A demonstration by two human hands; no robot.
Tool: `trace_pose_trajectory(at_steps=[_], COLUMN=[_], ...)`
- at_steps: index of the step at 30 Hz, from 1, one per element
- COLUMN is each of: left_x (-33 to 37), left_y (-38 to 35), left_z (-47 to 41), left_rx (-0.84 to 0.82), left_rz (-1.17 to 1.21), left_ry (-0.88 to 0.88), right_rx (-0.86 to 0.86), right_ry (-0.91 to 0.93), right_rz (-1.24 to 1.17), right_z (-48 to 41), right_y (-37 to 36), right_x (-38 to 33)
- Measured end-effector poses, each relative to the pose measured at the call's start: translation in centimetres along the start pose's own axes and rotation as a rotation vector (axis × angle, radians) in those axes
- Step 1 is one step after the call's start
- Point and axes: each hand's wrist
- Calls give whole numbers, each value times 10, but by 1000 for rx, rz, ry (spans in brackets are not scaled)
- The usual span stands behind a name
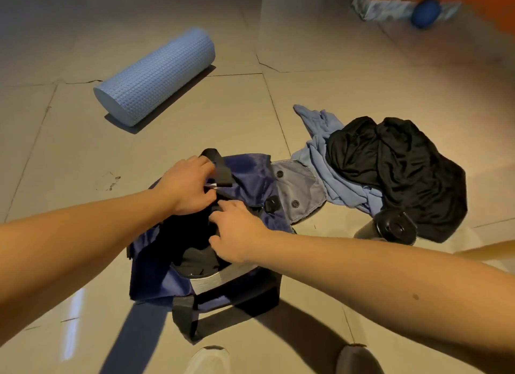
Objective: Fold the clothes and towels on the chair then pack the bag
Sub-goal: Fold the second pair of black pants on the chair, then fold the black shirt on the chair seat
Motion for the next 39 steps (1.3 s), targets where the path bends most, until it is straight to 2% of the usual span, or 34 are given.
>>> trace_pose_trajectory(at_steps=[3,7,10,13,15,20,22,24,26,28,31,34,39], left_x=[27,90,150,205,236,291,308,322,332,339,354,387,435], left_y=[11,27,25,7,-13,-76,-96,-108,-108,-95,-51,18,155], left_z=[-24,-84,-135,-184,-215,-284,-303,-312,-316,-322,-326,-322,-291], left_rx=[-51,-146,-237,-204,-183,-154,-199,-217,-131,-116,-146,5,190], left_rz=[-46,-103,-159,-171,-71,139,197,129,19,24,237,442,766], left_ry=[-95,-211,-221,-216,-157,-114,-142,-145,-145,-137,-192,-208,-238], right_rx=[205,413,570,558,560,565,575,633,727,781,903,1030,1273], right_ry=[2,-195,-383,-660,-799,-885,-938,-1016,-972,-922,-798,-619,-429], right_rz=[-120,-264,-281,-394,-511,-1077,-1015,-914,-1002,-1147,-1362,-1444,-1412], right_z=[35,70,89,96,98,85,76,73,81,93,122,163,268], right_y=[34,90,121,124,115,82,67,58,72,98,156,223,329], right_x=[39,124,204,290,338,404,424,440,441,442,430,406,324])
Point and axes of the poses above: each hand's wrist, its own z-axis away from the middle knuckle, its own y-axis out of the back of the hand, x = y × z, and after that the axes turned 4 degrees about -y, right-handed
